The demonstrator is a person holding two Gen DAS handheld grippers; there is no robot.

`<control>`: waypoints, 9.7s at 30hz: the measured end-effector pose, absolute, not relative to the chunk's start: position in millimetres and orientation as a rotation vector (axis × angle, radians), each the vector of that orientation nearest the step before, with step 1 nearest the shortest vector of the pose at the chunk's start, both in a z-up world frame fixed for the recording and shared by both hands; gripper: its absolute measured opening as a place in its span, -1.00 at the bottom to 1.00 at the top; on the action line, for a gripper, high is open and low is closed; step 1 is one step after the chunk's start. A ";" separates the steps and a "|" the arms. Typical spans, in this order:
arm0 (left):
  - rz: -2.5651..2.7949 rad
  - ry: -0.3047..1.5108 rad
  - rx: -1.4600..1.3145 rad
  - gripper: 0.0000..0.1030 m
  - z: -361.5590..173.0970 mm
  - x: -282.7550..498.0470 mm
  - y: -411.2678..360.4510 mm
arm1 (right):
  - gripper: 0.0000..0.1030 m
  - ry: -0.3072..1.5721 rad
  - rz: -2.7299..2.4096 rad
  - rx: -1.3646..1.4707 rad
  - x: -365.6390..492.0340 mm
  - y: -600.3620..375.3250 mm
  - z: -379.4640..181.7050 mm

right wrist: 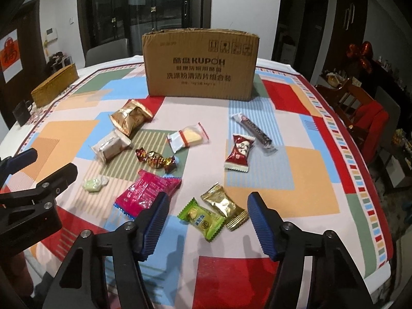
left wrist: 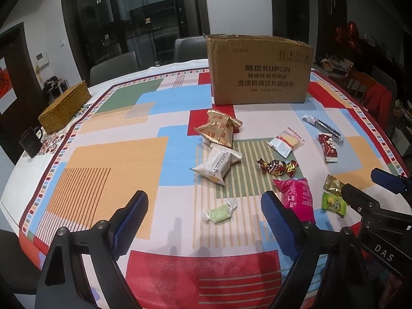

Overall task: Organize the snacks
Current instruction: 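Move the right tool toward the green-and-yellow candy packet and close on it, then lift the green-and-yellow packet with the right tool toward the cardboard box, then lower the packet into the box and open the right tool, then withdraw the right tool from the box back over the snacks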

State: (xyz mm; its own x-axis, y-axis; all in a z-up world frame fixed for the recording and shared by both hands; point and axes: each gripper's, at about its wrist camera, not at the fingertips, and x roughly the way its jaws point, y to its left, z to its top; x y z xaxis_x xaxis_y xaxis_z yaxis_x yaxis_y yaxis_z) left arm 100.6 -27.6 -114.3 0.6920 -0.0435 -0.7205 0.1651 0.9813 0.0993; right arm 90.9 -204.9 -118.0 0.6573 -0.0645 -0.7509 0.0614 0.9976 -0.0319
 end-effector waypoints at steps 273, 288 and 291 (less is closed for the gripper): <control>-0.147 0.677 0.116 0.41 2.0 298.4 -88.7 | 0.39 0.601 -0.169 -0.010 273.9 -270.5 11.0; -0.166 0.669 0.103 0.41 -4.3 255.0 -83.0 | 0.39 0.593 -0.162 -0.008 239.3 -264.8 6.4; -0.172 0.668 0.097 0.41 -4.9 246.2 -82.6 | 0.39 0.596 -0.159 -0.005 231.8 -266.6 4.4</control>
State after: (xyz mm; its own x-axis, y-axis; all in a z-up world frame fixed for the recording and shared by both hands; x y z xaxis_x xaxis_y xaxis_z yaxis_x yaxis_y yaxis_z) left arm 246.2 -82.6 -4.9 0.7719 -0.1272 -0.6229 0.1891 0.9814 0.0340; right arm 231.8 -266.6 4.4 0.8159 -0.1502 -0.5584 0.1474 0.9878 -0.0504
